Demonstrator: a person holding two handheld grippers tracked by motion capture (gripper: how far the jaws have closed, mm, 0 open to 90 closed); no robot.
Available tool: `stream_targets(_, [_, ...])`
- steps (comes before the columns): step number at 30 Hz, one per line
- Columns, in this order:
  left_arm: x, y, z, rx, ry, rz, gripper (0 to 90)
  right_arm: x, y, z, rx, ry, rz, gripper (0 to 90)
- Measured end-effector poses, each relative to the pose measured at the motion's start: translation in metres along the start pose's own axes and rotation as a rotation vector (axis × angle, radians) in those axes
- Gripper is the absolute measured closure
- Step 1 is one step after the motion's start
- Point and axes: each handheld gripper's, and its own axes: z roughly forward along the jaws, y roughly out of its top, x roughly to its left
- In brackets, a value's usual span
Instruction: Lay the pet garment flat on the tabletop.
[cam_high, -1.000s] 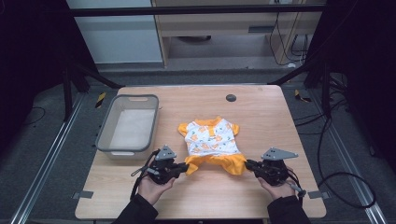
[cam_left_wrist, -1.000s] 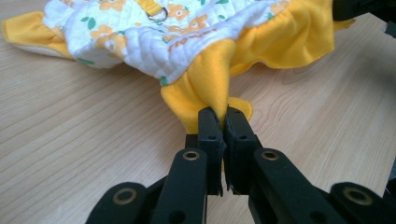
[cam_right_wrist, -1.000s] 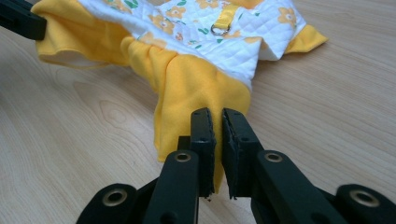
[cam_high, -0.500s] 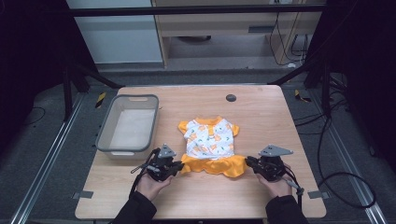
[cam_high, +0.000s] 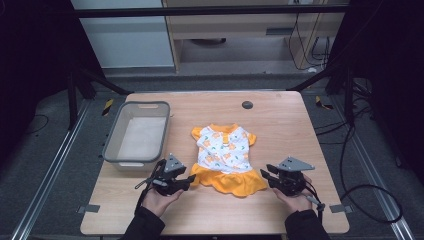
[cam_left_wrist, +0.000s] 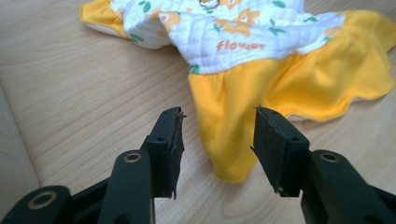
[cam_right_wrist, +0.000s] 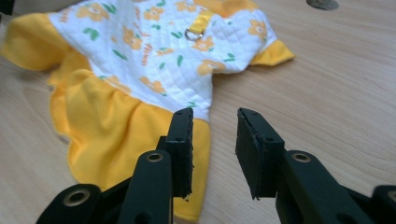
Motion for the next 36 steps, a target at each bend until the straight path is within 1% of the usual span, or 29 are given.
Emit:
stream_targets(1, [-0.001,-0.001,-0.002,0.000,0.003,0.004,50.9,0.003,0.000,-0.003,-0.005,0.016,-0.006,65.6])
stream_targets(3, [-0.006,-0.002,-0.006,-0.005,0.003,0.013,51.1,0.009,-0.001,-0.005,-0.004,0.031,-0.017,64.6])
stream_targets(4, [-0.008,-0.003,-0.008,-0.007,-0.006,0.017,51.3,0.011,-0.002,-0.005,0.000,0.036,-0.022,63.8])
stream_targets(7, [-0.016,-0.002,-0.007,-0.015,-0.014,0.033,52.6,0.017,-0.003,-0.001,0.015,0.057,-0.025,60.7])
stream_targets(10, [-0.023,-0.001,0.001,-0.012,-0.017,0.049,53.6,0.023,-0.007,0.004,0.039,0.073,-0.034,59.9])
stream_targets(12, [-0.026,0.000,0.010,0.003,-0.020,0.056,54.2,0.027,-0.009,0.007,0.056,0.085,-0.037,59.9])
stream_targets(15, [-0.028,0.000,0.023,0.017,-0.042,0.047,55.8,0.032,-0.012,0.012,0.068,0.104,-0.045,60.1])
stream_targets(17, [-0.027,0.000,0.032,0.030,-0.038,0.039,56.2,0.035,-0.015,0.017,0.081,0.122,-0.041,60.0])
stream_targets(18, [-0.027,0.000,0.036,0.034,-0.030,0.036,56.2,0.035,-0.016,0.019,0.088,0.124,-0.037,60.0])
stream_targets(20, [-0.026,-0.002,0.043,0.049,-0.012,0.045,56.0,0.036,-0.017,0.023,0.108,0.122,-0.040,59.2])
stream_targets(21, [-0.025,-0.002,0.046,0.051,-0.005,0.046,55.6,0.035,-0.018,0.024,0.115,0.118,-0.050,58.8])
stream_targets(22, [-0.024,-0.003,0.049,0.057,-0.002,0.047,55.0,0.036,-0.019,0.024,0.122,0.114,-0.045,58.5])
stream_targets(24, [-0.023,-0.004,0.054,0.056,0.010,0.046,53.6,0.035,-0.020,0.026,0.129,0.114,-0.049,58.5])
stream_targets(28, [-0.023,-0.006,0.061,0.064,0.018,0.053,53.1,0.035,-0.022,0.029,0.152,0.108,-0.057,58.8])
stream_targets(29, [-0.023,-0.006,0.062,0.063,0.017,0.051,53.1,0.035,-0.022,0.029,0.166,0.108,-0.053,59.2])
stream_targets(32, [-0.021,-0.006,0.063,0.065,0.021,0.048,55.6,0.036,-0.024,0.032,0.186,0.102,-0.067,61.4])
stream_targets(34, [-0.021,-0.007,0.065,0.068,0.032,0.059,57.1,0.035,-0.024,0.032,0.186,0.095,-0.061,64.5])
stream_targets(36, [-0.021,-0.007,0.066,0.070,0.027,0.048,58.4,0.035,-0.024,0.032,0.187,0.090,-0.059,68.4])
